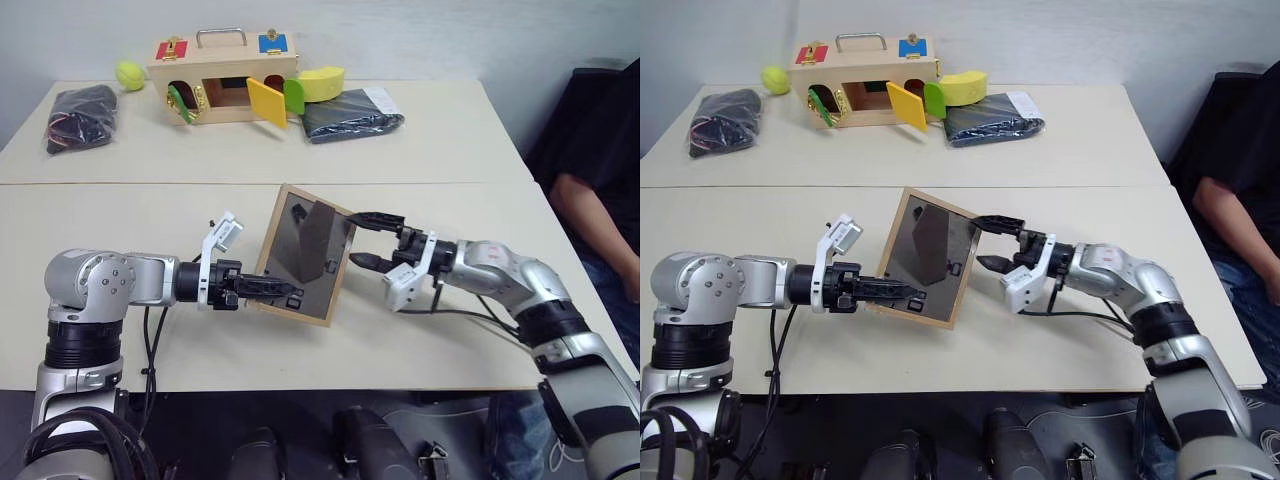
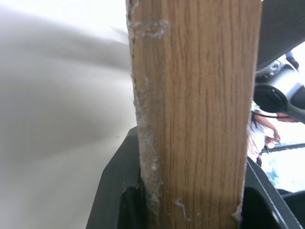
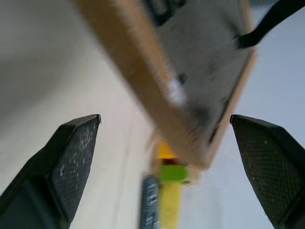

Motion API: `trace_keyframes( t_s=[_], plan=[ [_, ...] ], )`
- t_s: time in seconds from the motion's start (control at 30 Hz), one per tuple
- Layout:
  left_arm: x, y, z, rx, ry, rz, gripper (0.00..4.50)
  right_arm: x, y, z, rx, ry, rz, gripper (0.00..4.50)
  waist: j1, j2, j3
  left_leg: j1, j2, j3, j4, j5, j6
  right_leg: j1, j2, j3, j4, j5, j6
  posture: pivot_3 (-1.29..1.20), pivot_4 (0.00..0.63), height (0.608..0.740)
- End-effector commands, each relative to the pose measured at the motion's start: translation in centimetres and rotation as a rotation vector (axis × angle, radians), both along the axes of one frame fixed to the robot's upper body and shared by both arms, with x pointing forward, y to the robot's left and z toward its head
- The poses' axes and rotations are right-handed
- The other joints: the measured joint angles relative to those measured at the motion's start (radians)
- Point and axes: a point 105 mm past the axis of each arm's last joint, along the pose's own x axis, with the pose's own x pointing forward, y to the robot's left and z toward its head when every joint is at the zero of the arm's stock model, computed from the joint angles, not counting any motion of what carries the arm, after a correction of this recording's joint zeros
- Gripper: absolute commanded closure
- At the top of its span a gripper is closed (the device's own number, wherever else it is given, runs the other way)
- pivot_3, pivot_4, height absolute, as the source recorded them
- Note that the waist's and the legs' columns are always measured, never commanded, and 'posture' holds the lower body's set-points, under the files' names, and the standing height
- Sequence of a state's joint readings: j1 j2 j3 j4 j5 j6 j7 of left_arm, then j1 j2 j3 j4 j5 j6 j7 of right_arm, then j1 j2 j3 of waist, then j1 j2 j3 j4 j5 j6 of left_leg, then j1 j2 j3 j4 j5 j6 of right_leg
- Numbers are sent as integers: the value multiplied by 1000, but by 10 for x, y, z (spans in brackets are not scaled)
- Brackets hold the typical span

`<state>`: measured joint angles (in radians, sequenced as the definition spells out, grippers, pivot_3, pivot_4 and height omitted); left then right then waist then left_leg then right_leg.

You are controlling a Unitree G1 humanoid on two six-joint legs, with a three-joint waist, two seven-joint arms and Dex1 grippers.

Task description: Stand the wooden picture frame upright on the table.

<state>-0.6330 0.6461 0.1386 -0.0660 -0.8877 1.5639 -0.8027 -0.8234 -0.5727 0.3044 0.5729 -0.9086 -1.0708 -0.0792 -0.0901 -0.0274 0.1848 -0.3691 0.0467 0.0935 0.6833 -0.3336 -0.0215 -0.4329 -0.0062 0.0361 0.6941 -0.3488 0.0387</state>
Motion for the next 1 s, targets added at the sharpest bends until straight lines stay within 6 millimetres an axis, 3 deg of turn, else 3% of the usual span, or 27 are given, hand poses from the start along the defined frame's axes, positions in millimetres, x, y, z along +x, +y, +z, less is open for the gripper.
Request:
trace_keyframes(
  t_s=[0.03,0.27,0.3,0.4,0.47,0.6,0.7,0.77,0.83,0.87,0.93,1.0],
  plan=[
    [-3,-1,17,-29,-71,-33,3258,-1,9,19,81,-117,59,386,2,0,0,0,0,0,0,0,0,0,0,0,1,0,0,0,150,740],
    [1,9,25,-67,-66,23,3258,-6,23,14,91,-183,143,2433,3,0,0,-1,0,0,0,0,-1,-1,0,0,1,0,-1,0,150,740],
    [1,12,25,-61,-67,33,2541,-7,24,14,93,-191,152,2590,2,0,0,0,0,0,0,0,-1,-1,0,0,1,0,-1,0,150,740],
    [-3,24,28,-44,-72,65,1674,-5,27,16,93,-199,157,3170,-2,0,0,1,0,0,0,1,-1,-1,0,0,2,0,-1,0,150,740],
    [-9,40,33,-17,-91,105,1090,-1,28,18,93,-191,148,3256,-16,0,0,0,0,0,-1,1,-1,-2,1,1,2,0,-1,0,150,740],
    [-32,80,64,24,-237,201,0,3,25,20,74,-148,146,3256,-27,-1,1,-1,0,0,-2,1,-2,-4,1,1,3,-1,-2,0,150,740],
    [-55,95,87,48,-387,233,0,3,21,14,48,-49,160,3256,-27,-2,1,-1,0,0,-2,1,-2,-4,1,1,3,-1,-2,0,150,740],
    [-73,89,94,90,-516,200,0,15,20,3,152,258,68,3256,-26,-4,1,-1,0,0,-2,1,-2,-3,0,1,2,-1,-2,0,150,740],
    [-83,82,90,148,-601,181,0,30,17,6,417,778,11,3256,-21,-7,1,8,1,-2,-3,1,-1,8,1,-1,-1,-1,-2,0,150,740],
    [-85,80,87,167,-626,182,0,23,19,8,474,1008,92,3256,-17,-6,3,10,2,-4,-4,1,-1,12,1,-2,-3,-1,-2,0,150,740],
    [-85,77,79,180,-644,184,0,5,23,15,471,1274,239,3256,-5,-1,6,13,1,-6,-3,-1,1,17,-1,-4,-3,0,-1,0,150,740],
    [-86,75,72,179,-644,184,0,-11,26,19,440,1442,343,3256,7,0,6,13,0,-7,-2,-2,3,18,-2,-6,-4,0,0,0,150,740]
  ],
)
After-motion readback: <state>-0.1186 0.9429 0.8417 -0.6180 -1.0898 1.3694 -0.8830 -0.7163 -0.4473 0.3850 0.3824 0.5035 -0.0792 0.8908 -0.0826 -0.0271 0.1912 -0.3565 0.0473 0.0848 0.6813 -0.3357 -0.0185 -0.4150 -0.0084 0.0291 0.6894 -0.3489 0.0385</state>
